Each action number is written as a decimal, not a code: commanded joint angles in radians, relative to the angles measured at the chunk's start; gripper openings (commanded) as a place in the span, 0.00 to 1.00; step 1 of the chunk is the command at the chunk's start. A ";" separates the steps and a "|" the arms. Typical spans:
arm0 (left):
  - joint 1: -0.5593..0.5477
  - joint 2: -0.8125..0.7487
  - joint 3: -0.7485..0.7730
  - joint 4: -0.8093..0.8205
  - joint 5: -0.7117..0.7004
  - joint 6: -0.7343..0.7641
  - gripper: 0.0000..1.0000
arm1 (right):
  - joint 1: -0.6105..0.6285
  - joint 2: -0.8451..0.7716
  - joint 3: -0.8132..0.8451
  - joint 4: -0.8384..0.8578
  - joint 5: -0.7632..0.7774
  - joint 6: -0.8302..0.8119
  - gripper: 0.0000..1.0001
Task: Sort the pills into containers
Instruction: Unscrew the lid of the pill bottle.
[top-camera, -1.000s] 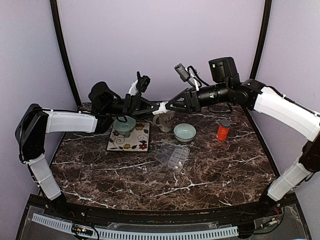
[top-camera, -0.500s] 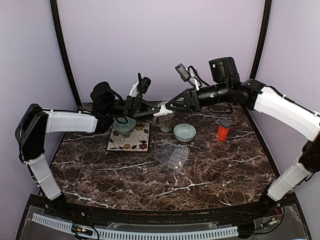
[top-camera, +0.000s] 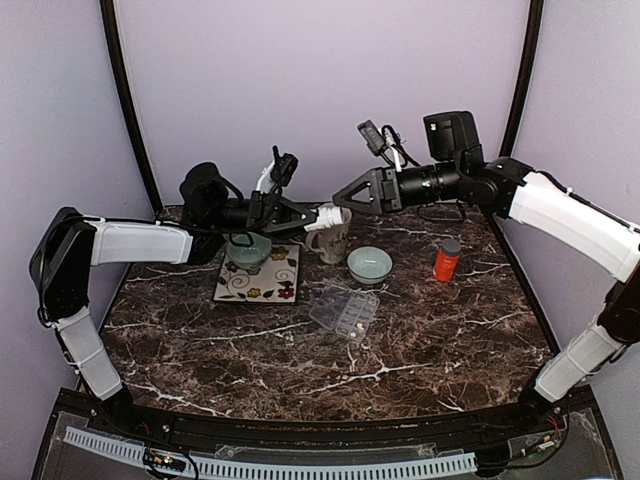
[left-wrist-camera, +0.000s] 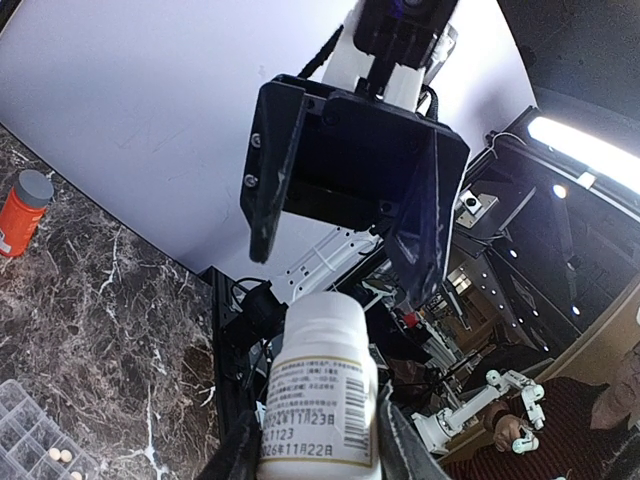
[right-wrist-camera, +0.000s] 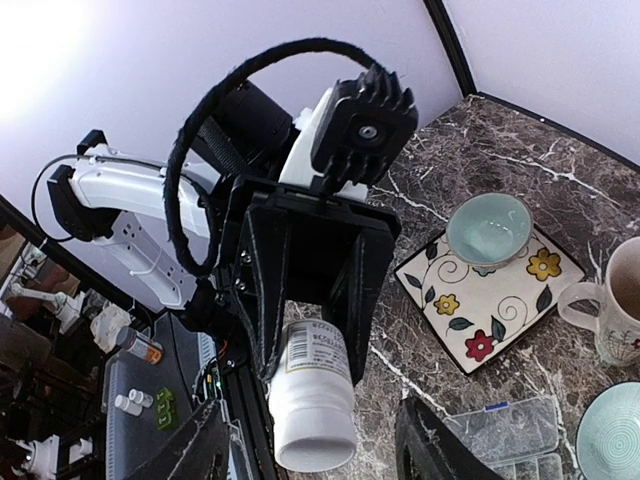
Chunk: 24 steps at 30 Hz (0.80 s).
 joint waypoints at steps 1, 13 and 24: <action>0.005 -0.061 0.010 -0.005 -0.002 0.037 0.00 | -0.040 -0.006 0.014 0.086 0.011 0.193 0.57; 0.007 -0.074 0.035 -0.181 -0.023 0.215 0.00 | -0.098 0.015 -0.026 0.074 -0.045 0.547 0.61; 0.007 -0.045 0.104 -0.269 -0.039 0.311 0.00 | -0.087 0.019 -0.059 0.074 -0.066 0.626 0.59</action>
